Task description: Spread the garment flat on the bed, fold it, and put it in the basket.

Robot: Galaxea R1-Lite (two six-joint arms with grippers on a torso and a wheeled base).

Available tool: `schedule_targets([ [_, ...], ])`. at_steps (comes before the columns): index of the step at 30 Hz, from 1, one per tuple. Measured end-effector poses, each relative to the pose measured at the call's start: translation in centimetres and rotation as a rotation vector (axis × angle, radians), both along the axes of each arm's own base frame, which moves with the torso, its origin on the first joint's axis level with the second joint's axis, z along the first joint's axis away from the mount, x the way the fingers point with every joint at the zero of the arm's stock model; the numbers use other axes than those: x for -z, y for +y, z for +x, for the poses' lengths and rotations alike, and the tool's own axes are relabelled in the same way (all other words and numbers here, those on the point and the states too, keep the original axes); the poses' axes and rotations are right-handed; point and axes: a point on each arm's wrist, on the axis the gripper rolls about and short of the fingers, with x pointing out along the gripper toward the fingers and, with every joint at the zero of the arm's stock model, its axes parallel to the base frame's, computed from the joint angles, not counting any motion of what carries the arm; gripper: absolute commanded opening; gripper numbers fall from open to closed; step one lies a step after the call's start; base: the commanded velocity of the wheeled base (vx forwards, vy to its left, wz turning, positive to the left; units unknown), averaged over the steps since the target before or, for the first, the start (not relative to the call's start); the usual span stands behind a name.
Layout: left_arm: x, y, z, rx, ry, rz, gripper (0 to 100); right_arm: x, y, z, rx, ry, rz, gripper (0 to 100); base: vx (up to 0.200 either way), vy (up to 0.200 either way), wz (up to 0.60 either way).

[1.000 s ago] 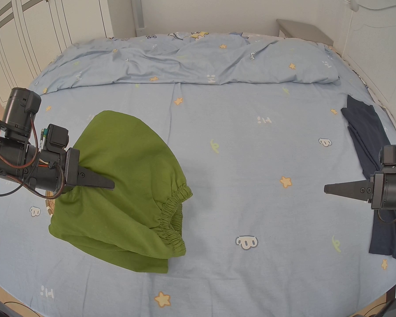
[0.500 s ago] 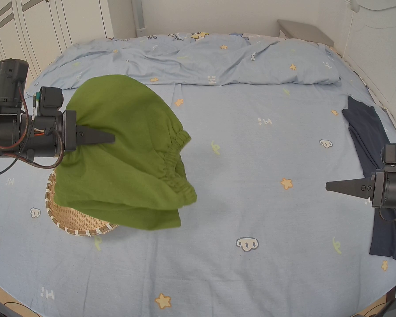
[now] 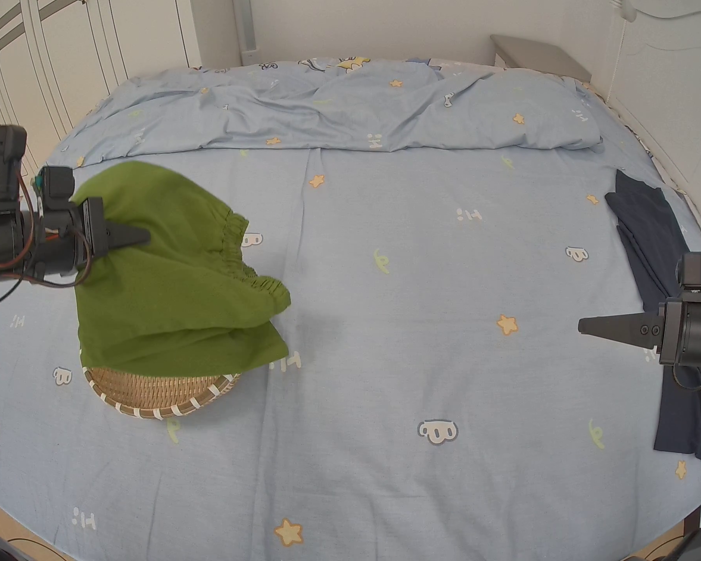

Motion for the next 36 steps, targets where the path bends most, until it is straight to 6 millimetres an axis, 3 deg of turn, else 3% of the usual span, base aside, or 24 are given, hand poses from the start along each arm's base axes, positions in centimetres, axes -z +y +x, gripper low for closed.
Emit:
schedule_targets([
  [12, 10.3, 4.2, 1.7, -0.159, 0.382, -0.037, 0, -0.3, 0.1, -0.5, -0.012, -0.017, 0.005, 100, 0.000, 0.000, 0.00],
  [15, 11.8, 5.1, 2.2, -0.189, 0.438, -0.049, 0, -0.3, 0.2, -0.7, -0.020, -0.018, 0.005, 100, 0.000, 0.000, 0.00],
  [20, 13.0, 5.8, 3.2, -0.208, 0.475, -0.058, 0, -0.3, 0.4, -0.9, -0.031, -0.020, 0.005, 100, 0.000, 0.000, 0.00],
  [28, 12.7, 5.9, 4.1, -0.204, 0.460, -0.057, 0, -0.3, 0.4, -0.9, -0.034, -0.019, 0.004, 100, 0.000, 0.000, 0.00],
  [29, 12.6, 5.9, 4.1, -0.204, 0.457, -0.057, 100, -0.3, 0.4, -0.9, -0.033, -0.020, 0.004, 100, 0.000, 0.000, 0.00],
  [36, 12.1, 5.9, 4.5, -0.214, 0.443, -0.072, 100, -0.3, 0.4, -0.9, -0.033, -0.021, 0.004, 100, 0.000, 0.000, 0.00],
])
